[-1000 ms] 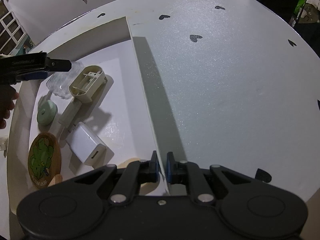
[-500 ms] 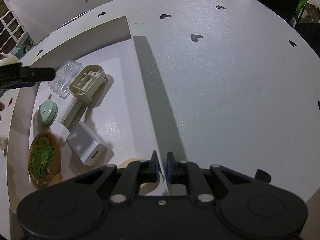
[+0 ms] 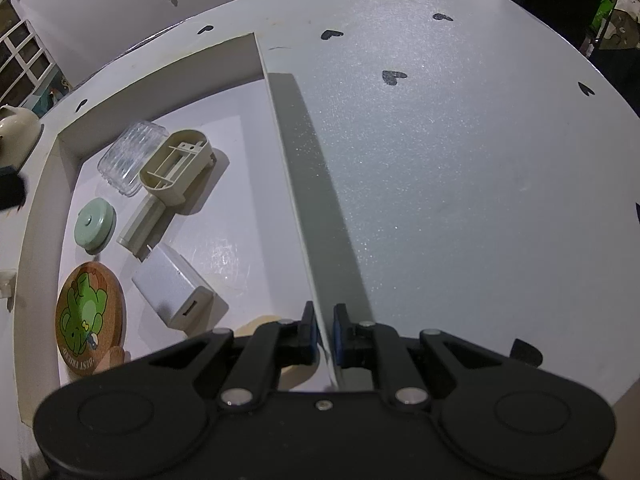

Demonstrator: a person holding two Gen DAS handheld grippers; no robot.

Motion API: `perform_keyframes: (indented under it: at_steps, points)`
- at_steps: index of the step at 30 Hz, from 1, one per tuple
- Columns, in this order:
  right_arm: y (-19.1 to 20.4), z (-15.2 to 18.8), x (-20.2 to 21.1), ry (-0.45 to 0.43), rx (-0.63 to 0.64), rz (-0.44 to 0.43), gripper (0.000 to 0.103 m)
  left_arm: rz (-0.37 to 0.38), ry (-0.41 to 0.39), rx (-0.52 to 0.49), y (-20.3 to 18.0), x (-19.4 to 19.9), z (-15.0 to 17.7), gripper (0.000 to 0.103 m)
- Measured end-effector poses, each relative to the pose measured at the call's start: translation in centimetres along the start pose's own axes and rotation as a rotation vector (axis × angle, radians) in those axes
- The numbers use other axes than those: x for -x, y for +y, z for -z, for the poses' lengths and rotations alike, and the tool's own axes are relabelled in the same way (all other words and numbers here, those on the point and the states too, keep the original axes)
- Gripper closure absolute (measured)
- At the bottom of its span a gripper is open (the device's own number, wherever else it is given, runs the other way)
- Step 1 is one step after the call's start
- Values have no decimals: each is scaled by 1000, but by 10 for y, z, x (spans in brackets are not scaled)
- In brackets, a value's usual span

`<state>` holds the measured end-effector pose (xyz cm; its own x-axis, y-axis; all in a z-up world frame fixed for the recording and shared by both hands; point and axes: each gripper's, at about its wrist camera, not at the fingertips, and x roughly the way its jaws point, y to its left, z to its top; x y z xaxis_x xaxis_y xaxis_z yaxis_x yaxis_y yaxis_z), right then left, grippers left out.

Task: Organize rigid objects
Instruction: 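Move the left tool to the white suction-cup holder and grasp its knob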

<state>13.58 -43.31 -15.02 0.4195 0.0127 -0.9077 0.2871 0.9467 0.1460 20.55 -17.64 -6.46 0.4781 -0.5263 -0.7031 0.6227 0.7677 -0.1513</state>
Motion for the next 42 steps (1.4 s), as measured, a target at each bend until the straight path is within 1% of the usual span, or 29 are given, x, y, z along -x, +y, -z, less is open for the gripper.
perform_keyframes:
  at_steps: [5, 9, 12, 14, 17, 19, 20, 22, 24, 26, 28, 32, 33, 34, 36, 42]
  points:
    - [-1, 1, 1, -2, 0, -2, 93, -16, -68, 12, 6, 28, 19, 0]
    - [-1, 1, 1, -4, 3, -5, 93, -57, -108, 27, 18, 48, 31, 0]
    - [-2, 1, 1, -6, 2, -9, 93, -87, -128, 70, 31, 60, 40, 1]
    - [-2, 1, 1, -8, 0, -11, 93, -104, -141, 109, 41, 67, 46, 4]
    - [-2, 2, 1, -10, 2, -10, 93, -137, -162, 179, 57, 76, 58, 13]
    - [-2, 2, 2, -10, 6, -9, 93, -168, -158, 231, 68, 79, 67, 24]
    - [-2, 2, 1, -9, 7, -9, 93, -184, -153, 254, 74, 79, 71, 25]
    - [-2, 1, 1, -7, 9, -9, 93, -212, -144, 296, 84, 80, 81, 34]
    - [-1, 1, 1, -7, 11, -7, 93, -249, -137, 329, 94, 81, 92, 40]
    - [-1, 1, 1, -8, 11, -6, 93, -281, -127, 357, 103, 81, 102, 43]
    - [-1, 2, 1, -9, 10, -7, 93, -310, -117, 376, 112, 79, 111, 49]
    - [-1, 2, 1, -10, 9, -8, 93, -361, -98, 394, 127, 74, 126, 56]
    - [-1, 2, 1, -10, 9, -8, 93, -371, -94, 397, 130, 72, 128, 60]
    - [-1, 2, 1, -10, 9, -8, 93, -380, -94, 399, 132, 71, 131, 67]
    - [-1, 2, 1, -10, 9, -7, 93, -394, -93, 402, 137, 67, 135, 75]
    - [-2, 2, 1, -11, 6, -8, 93, -420, -105, 397, 143, 59, 142, 75]
